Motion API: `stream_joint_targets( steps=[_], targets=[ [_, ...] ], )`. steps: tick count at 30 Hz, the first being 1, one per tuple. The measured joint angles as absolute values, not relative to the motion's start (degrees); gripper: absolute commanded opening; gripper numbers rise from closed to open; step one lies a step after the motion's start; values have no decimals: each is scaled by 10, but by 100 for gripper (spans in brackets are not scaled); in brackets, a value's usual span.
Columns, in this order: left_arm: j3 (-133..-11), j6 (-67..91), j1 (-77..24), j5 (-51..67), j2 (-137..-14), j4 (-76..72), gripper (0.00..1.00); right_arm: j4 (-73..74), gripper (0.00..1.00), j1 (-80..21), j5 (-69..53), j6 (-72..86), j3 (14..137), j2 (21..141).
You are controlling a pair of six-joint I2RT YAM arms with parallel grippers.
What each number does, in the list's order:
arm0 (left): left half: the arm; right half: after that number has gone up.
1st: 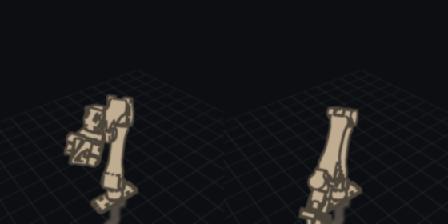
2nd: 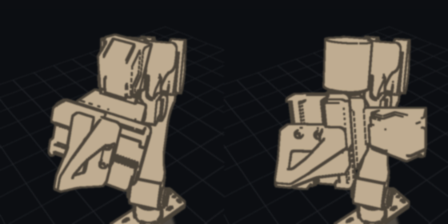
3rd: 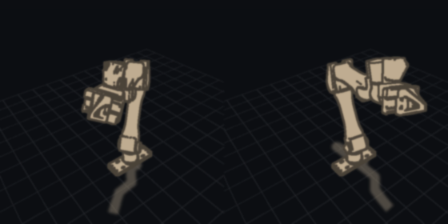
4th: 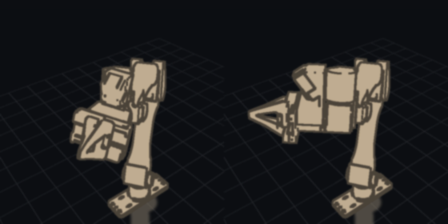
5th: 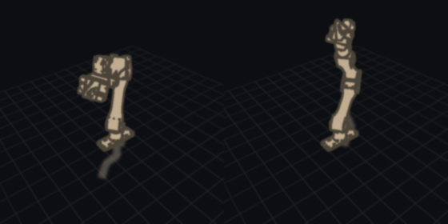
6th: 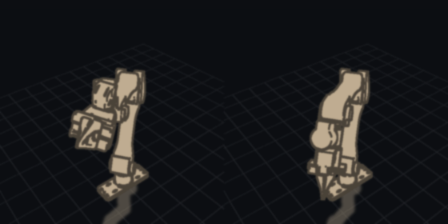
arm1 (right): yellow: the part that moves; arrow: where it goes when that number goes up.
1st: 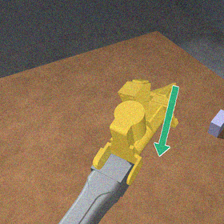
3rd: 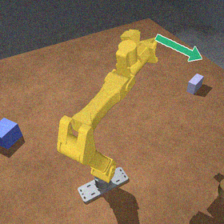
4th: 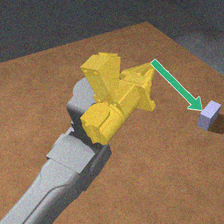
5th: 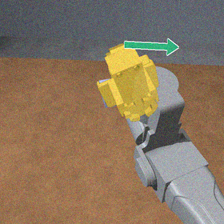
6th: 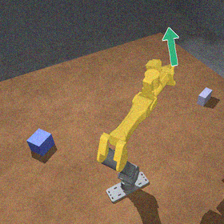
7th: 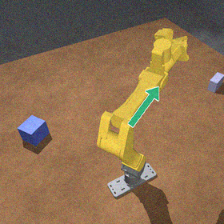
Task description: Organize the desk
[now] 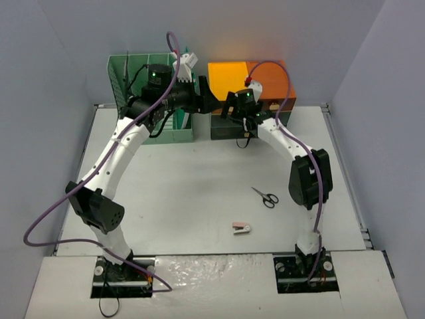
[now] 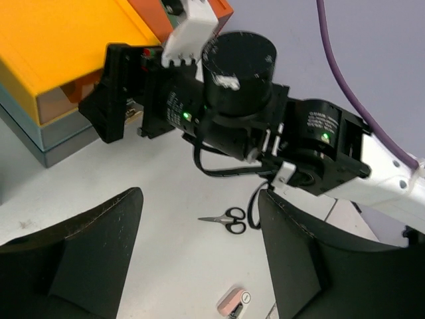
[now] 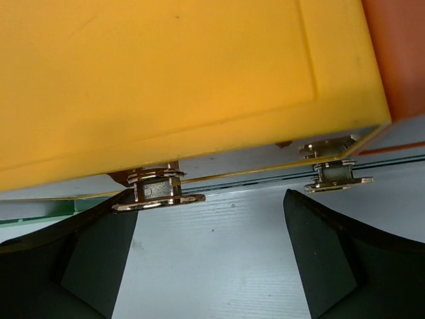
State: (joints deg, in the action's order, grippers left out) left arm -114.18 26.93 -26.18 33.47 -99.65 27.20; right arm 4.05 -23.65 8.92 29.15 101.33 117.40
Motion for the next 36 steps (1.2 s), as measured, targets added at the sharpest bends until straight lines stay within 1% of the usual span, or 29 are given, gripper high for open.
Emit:
stream_joint_targets(
  steps=[3,7,10,14,17,21,25,29,36],
  targets=[
    [-1176,256,-262,335,-1024,278,67,20,87,-233,94,310,944,1126],
    [-1221,238,-261,334,-1061,280,67,26,87,-232,109,333,838,1025],
    [-1253,228,-260,332,-1093,281,67,36,87,-228,134,344,783,952],
    [-1295,216,-259,322,-1146,289,67,49,87,-203,170,354,753,863],
    [-1324,213,-258,314,-1187,291,67,50,87,-198,178,356,746,820],
    [-1326,213,-257,309,-1211,295,67,53,86,-204,180,356,748,825],
    [-1333,211,-255,302,-1216,301,67,64,85,-207,180,356,767,879],
    [-1383,210,-248,296,-1235,297,67,86,85,-211,176,356,768,901],
    [-1445,199,-240,276,-1287,284,67,88,85,-211,173,345,762,893]
  ],
)
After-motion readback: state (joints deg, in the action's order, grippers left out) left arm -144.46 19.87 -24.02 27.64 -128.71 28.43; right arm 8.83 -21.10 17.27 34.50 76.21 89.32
